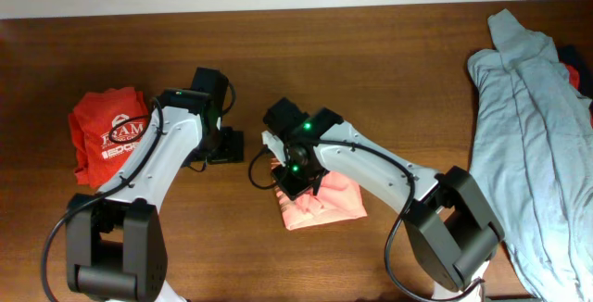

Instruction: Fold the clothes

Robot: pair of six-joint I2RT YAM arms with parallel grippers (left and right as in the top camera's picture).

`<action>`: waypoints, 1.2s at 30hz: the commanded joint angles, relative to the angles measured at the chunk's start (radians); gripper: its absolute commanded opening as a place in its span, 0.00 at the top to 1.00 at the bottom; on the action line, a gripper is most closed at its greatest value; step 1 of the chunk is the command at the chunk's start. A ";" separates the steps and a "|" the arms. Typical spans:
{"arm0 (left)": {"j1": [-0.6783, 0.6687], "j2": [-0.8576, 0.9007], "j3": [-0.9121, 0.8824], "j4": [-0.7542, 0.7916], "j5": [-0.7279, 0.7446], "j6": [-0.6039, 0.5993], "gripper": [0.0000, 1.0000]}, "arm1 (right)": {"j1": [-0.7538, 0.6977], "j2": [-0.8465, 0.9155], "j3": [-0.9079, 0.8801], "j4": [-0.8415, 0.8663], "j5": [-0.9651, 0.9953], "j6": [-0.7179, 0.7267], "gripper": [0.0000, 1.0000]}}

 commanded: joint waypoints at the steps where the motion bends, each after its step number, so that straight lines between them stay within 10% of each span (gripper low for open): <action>1: 0.002 -0.011 -0.004 0.005 -0.012 0.005 0.03 | 0.032 0.005 0.018 0.018 -0.024 -0.011 0.84; 5: 0.002 -0.011 -0.004 0.005 -0.012 0.005 0.03 | 0.052 0.005 0.018 0.025 -0.059 -0.040 0.47; 8: 0.002 -0.011 -0.004 0.005 -0.012 0.005 0.03 | 0.057 0.005 0.018 0.025 -0.174 -0.123 0.44; 15: 0.002 -0.012 -0.003 0.005 -0.010 0.006 0.03 | 0.007 -0.050 0.057 -0.065 -0.158 -0.138 0.48; 22: -0.021 -0.040 0.080 0.026 0.159 0.127 0.09 | -0.179 -0.248 0.185 -0.306 0.259 0.067 0.58; 31: -0.185 -0.050 0.106 0.121 0.483 0.385 0.11 | -0.382 -0.257 0.169 -0.373 0.246 0.126 0.62; 36: -0.255 -0.031 0.098 0.150 0.415 0.365 0.15 | -0.383 -0.257 0.169 -0.373 0.246 0.126 0.62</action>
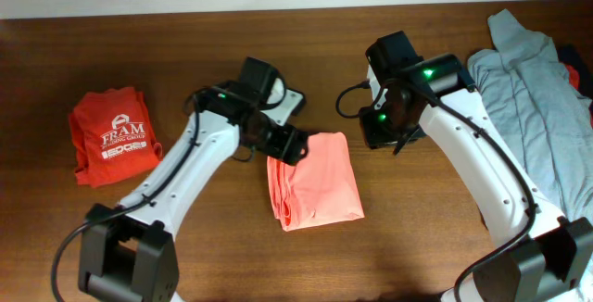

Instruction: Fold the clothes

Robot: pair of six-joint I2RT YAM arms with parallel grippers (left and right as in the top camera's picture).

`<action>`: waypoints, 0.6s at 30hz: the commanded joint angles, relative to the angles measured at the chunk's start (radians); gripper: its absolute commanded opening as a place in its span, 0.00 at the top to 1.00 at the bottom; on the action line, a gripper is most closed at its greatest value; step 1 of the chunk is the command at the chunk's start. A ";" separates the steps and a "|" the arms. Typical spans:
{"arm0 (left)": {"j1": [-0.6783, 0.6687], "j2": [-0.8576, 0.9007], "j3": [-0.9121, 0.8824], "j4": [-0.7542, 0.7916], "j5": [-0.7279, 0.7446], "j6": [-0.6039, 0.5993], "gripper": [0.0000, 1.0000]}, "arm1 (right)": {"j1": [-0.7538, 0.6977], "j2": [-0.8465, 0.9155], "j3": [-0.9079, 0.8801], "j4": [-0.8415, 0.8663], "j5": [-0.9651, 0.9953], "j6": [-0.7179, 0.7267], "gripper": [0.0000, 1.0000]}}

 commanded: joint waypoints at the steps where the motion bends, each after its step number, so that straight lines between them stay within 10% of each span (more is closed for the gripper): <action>1: -0.037 0.005 -0.001 0.016 -0.052 0.018 0.15 | -0.001 0.003 -0.005 0.000 0.016 0.016 0.62; 18: -0.011 0.241 -0.020 -0.079 -0.576 -0.239 0.28 | -0.001 0.003 -0.005 -0.021 0.013 0.016 0.62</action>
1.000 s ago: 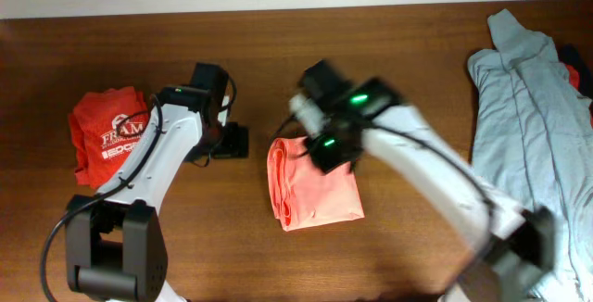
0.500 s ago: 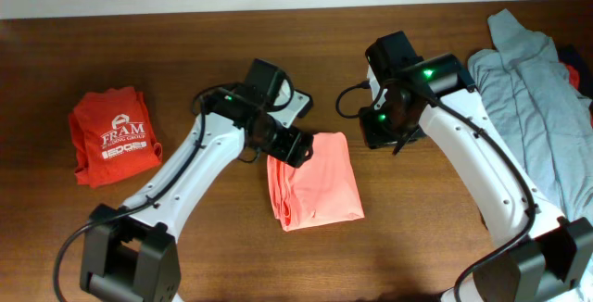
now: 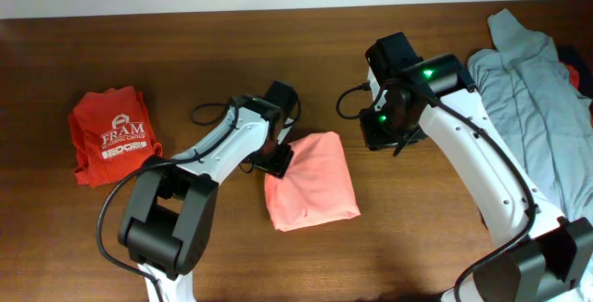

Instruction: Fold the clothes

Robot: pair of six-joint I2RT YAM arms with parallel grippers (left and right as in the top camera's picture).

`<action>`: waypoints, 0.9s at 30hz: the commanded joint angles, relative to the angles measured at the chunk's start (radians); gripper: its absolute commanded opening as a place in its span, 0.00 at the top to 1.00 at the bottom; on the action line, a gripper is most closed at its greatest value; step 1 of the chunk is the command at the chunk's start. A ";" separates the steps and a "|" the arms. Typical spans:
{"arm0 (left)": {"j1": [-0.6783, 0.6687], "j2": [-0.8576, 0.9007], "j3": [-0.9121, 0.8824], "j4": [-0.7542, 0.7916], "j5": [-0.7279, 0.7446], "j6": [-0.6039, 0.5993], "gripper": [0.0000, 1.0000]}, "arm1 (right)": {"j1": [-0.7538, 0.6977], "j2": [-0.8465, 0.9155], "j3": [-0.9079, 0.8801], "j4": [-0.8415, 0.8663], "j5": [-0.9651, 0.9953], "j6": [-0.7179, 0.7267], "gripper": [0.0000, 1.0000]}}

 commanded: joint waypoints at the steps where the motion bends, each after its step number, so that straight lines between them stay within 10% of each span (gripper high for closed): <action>1: 0.034 0.002 -0.005 -0.022 -0.152 -0.095 0.29 | -0.001 0.003 -0.005 -0.004 0.013 0.010 0.62; 22: 0.042 -0.227 0.003 -0.104 -0.281 -0.205 0.29 | -0.001 0.003 -0.005 -0.006 0.020 0.010 0.62; 27: 0.039 -0.228 0.003 -0.083 0.050 -0.122 0.30 | -0.001 0.003 -0.005 -0.006 0.020 0.010 0.62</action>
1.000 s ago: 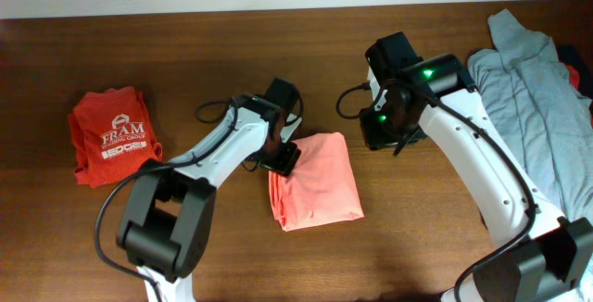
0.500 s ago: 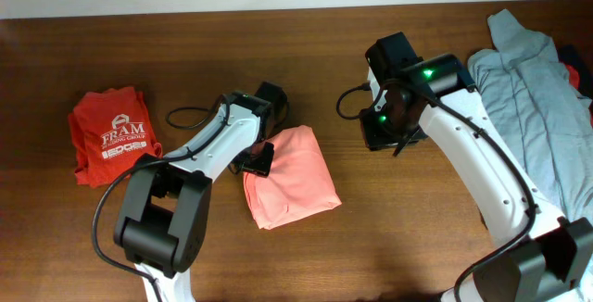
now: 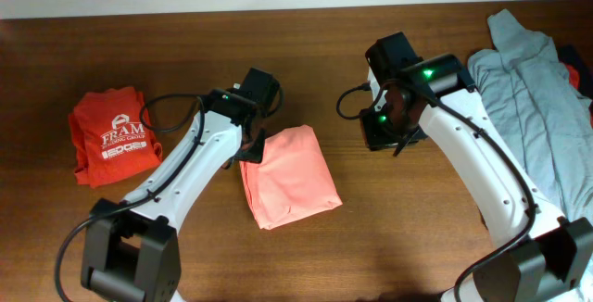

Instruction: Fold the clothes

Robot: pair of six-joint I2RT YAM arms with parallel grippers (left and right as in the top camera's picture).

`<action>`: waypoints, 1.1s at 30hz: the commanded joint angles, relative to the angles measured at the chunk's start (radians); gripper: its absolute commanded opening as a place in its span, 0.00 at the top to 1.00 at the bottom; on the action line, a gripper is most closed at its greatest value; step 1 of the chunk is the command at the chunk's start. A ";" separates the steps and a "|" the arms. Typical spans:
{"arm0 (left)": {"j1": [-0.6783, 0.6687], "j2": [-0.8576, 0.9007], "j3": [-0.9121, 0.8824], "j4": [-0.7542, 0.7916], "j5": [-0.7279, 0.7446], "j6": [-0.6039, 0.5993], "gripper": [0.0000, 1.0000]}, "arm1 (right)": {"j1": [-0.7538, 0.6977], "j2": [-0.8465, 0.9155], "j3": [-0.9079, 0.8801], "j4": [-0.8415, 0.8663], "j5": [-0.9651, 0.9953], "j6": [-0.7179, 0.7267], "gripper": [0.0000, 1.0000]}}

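A folded salmon-pink garment [image 3: 287,177] lies on the table's middle. My left gripper [image 3: 250,149] sits at the garment's upper left edge; its fingers are hidden under the wrist, so open or shut cannot be told. My right gripper [image 3: 378,135] hangs over bare table to the right of the pink garment, its fingers also hidden beneath the wrist. A folded red shirt [image 3: 111,137] with white print lies at the far left. A pile of grey-blue clothes [image 3: 528,117] is spread along the right edge.
A dark red item [image 3: 574,66] peeks from behind the grey pile at the right edge. Black cables loop off both wrists. The wooden table [image 3: 306,43] runs to a pale wall at the back.
The pink garment has shifted left and a little down, rotated slightly. My left gripper moved left with it, still at its upper left edge. The right arm has not moved.
First my right gripper was down on the pink garment, the left one beside it. Then the right arm stood away to the right and the left gripper reached the garment's top left corner. Since then the garment has slid leftward in two steps with the left gripper at its edge.
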 commanded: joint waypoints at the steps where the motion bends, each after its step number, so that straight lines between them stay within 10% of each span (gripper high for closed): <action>1: 0.000 -0.008 0.003 0.037 0.394 0.148 0.30 | -0.001 0.003 -0.005 -0.003 0.020 0.009 0.62; 4: 0.001 -0.007 0.002 0.068 0.714 0.268 0.30 | -0.001 0.003 -0.005 -0.009 0.021 0.008 0.62; 10: -0.001 -0.007 -0.034 0.085 0.835 0.245 0.30 | -0.006 0.003 -0.005 -0.037 0.056 0.005 0.62; 33: -0.014 -0.012 -0.445 0.416 1.006 0.127 0.29 | -0.042 0.003 -0.005 -0.055 0.054 0.006 0.62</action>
